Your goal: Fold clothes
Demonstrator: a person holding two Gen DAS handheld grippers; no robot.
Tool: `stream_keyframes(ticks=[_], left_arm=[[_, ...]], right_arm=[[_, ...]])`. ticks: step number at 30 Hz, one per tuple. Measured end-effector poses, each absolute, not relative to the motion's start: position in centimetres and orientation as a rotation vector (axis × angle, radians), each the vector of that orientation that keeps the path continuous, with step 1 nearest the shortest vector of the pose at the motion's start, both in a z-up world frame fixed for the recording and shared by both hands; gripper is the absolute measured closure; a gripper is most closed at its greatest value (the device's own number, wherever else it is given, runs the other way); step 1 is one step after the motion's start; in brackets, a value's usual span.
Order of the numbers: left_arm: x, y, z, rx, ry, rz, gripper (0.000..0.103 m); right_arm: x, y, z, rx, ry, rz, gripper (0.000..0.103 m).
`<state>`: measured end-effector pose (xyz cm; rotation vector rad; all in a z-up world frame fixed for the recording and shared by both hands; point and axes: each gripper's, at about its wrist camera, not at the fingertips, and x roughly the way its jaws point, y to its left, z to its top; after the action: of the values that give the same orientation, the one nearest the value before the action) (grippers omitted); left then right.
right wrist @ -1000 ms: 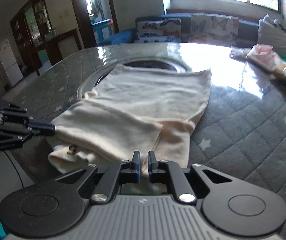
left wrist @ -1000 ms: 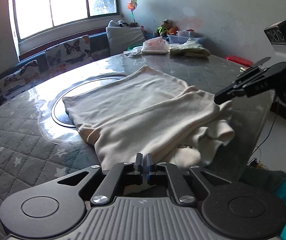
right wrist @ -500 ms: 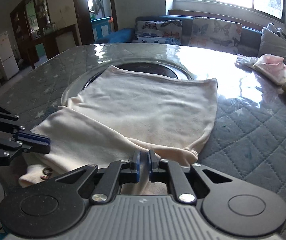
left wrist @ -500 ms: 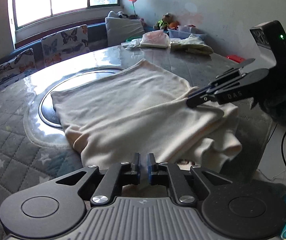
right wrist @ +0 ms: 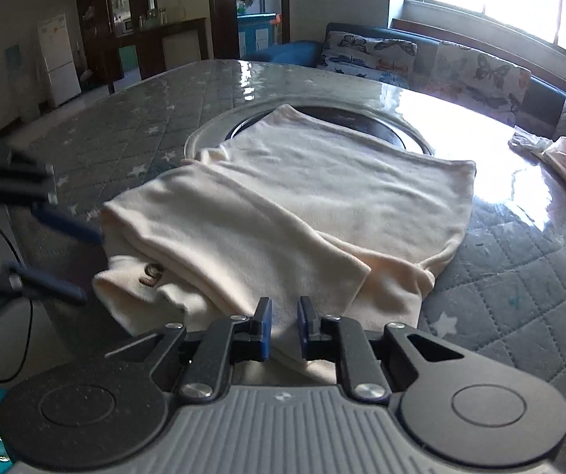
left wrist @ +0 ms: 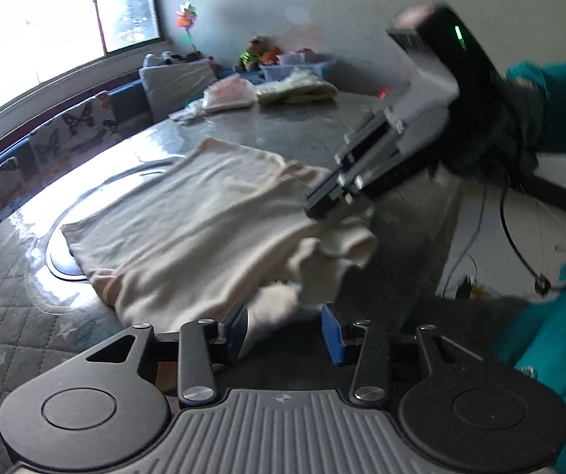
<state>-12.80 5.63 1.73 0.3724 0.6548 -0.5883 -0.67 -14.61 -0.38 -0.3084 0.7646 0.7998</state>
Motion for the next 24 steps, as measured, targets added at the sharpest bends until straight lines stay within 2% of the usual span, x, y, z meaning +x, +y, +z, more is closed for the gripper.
stream_keyframes(ticks=[2,4,6,8,9,12,13,14,24], left_arm=[[-12.8,5.1,1.2,0.404,0.641,-0.581,0.059],[-12.6,4.8,0.8,0.417,0.634,-0.571,0.061],[-12.5,4.7,0.5,0.418,0.626,-0.558,0.077],[-12.3,4.7,0.6,0.411,0.621,-0.547,0.087],[-12.2,4.7,0.7,0.407,0.616,-0.537,0.090],[-11.8,5.0,1.5,0.382,0.598,-0.509,0.091],[-11.5,5.2,1.8,0.367,0.592,-0.500,0.091],[-11.1,5.3,2.2,0.350,0.586,-0.491,0.091],[-7.5,6.6,3.2,0.258,0.604,-0.477,0.091]], right_arm=[[-1.1,-14.8,0.3,-0.324,0.748,0.809,0.077],[-1.5,-15.0,0.6,-0.344,0.738,0.815,0.076],[-1.9,-15.2,0.8,-0.360,0.732,0.817,0.073],[-2.3,-15.5,1.1,-0.383,0.722,0.818,0.067],[-2.6,-15.7,1.2,-0.397,0.716,0.821,0.067],[-3.5,-16.2,1.6,-0.442,0.698,0.836,0.064],[-3.8,-16.4,1.7,-0.460,0.692,0.846,0.055],[-4.1,-16.5,1.8,-0.477,0.686,0.855,0.050],[-5.9,-15.2,-0.1,-0.613,0.572,0.930,0.045]])
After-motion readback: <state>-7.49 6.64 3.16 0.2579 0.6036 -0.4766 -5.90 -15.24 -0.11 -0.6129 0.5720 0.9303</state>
